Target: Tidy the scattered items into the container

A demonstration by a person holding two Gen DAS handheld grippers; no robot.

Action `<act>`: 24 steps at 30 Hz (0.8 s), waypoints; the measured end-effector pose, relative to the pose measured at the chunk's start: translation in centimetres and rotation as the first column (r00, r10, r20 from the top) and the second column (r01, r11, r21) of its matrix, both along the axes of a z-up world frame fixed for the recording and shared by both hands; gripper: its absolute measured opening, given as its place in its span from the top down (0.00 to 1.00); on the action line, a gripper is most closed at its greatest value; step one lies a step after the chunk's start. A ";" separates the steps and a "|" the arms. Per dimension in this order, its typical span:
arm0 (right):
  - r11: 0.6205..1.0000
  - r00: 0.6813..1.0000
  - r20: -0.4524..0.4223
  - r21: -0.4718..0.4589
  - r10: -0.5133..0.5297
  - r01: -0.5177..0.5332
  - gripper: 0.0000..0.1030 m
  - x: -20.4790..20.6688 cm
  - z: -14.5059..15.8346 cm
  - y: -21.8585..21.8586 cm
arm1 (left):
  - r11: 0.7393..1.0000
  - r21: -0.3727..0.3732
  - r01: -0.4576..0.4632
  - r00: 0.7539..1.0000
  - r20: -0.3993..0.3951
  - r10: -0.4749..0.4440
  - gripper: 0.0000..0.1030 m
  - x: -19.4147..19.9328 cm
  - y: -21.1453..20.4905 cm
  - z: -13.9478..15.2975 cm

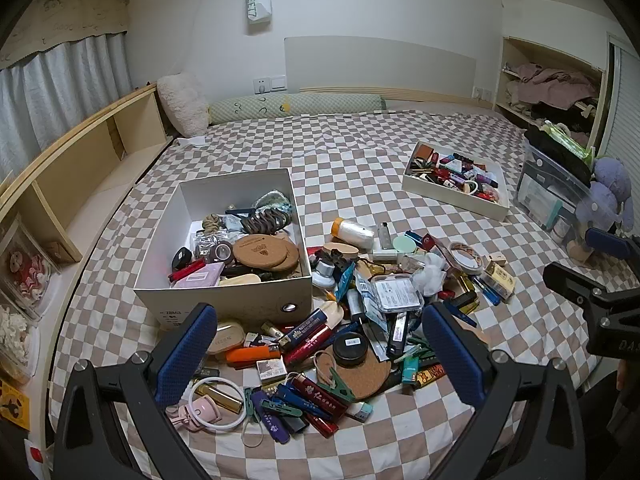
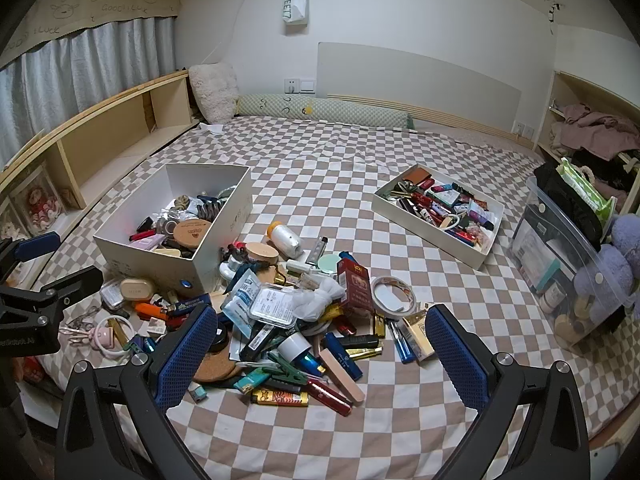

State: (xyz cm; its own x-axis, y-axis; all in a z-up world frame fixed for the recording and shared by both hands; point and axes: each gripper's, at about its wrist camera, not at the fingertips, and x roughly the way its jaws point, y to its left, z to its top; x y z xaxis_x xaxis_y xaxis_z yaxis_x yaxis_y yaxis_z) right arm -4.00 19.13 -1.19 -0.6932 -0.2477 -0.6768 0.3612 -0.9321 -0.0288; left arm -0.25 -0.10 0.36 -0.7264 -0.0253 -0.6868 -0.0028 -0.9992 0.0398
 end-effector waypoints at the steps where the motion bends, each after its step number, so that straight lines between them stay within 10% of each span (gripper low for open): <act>1: 1.000 1.000 0.001 0.001 0.001 -0.001 0.00 0.0 0.0 0.0 | 1.000 0.000 0.000 1.000 0.000 0.000 0.00 0.2 0.1 -0.3; 24: 1.000 1.000 0.004 0.008 0.003 -0.003 0.00 -0.1 -0.2 -0.2 | 1.000 0.002 0.005 1.000 0.009 -0.005 0.00 0.2 0.0 -0.6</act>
State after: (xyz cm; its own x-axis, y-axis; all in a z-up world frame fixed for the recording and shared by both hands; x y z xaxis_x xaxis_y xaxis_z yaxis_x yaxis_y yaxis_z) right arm -4.05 18.94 -1.41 -0.6897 -0.2441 -0.6817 0.3640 -0.9307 -0.0350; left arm -0.09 -0.06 -0.21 -0.7200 -0.0203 -0.6936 -0.0084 -0.9992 0.0379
